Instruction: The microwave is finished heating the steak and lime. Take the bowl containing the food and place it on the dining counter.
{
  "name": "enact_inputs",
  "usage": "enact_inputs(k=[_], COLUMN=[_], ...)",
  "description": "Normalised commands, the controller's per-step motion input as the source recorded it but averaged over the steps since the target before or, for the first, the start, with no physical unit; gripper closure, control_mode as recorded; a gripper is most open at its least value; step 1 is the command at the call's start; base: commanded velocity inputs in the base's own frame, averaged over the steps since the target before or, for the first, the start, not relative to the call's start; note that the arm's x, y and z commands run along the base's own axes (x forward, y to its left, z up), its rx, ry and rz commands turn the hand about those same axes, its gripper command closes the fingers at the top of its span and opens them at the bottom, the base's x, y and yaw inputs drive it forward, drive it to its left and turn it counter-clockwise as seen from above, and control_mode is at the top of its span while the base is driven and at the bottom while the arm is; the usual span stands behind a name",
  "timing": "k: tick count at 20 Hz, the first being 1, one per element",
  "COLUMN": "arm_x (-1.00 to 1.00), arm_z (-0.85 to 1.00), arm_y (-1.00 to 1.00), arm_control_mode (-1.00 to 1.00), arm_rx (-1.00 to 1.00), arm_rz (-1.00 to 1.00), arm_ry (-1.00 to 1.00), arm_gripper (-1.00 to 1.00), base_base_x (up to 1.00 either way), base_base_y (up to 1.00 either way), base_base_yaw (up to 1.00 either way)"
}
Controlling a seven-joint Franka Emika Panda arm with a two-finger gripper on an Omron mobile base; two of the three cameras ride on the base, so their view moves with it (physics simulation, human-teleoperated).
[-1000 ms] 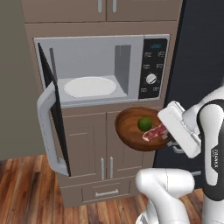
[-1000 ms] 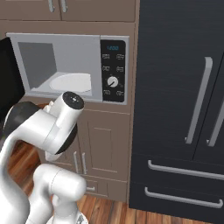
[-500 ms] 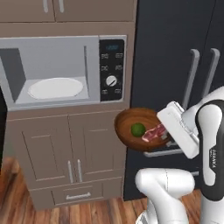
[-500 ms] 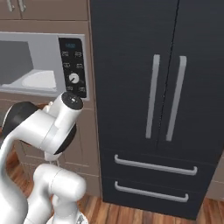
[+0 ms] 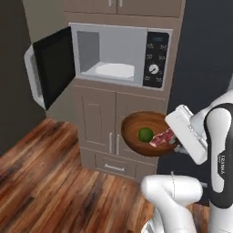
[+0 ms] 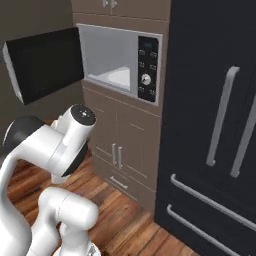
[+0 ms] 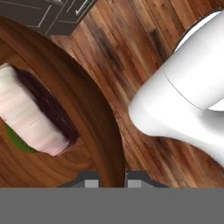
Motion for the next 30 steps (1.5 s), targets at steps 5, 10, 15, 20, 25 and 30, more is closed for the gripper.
enact_inputs(k=[5, 10, 15, 20, 25, 30], arm_x=[0.00, 0.00, 0.00, 0.00, 0.00, 0.00], arm_z=[0.00, 0.00, 0.00, 0.00, 0.00, 0.00], arm_y=[0.00, 0.00, 0.00, 0.00, 0.00, 0.00], arm_control_mode=[1.00, 1.00, 1.00, 1.00, 1.00, 1.00], arm_rx=[0.00, 0.00, 0.00, 0.00, 0.00, 0.00], arm_rz=[0.00, 0.00, 0.00, 0.00, 0.00, 0.00], arm_ry=[0.00, 0.00, 0.00, 0.00, 0.00, 0.00], arm_gripper=[1.00, 1.00, 1.00, 1.00, 1.00, 1.00], base_base_x=[-0.18, -0.02, 0.00, 0.00, 0.00, 0.00], base_base_y=[-0.28, -0.15, -0.06, -0.06, -0.02, 0.00], base_base_yaw=[1.00, 1.00, 1.00, 1.00, 1.00, 1.00])
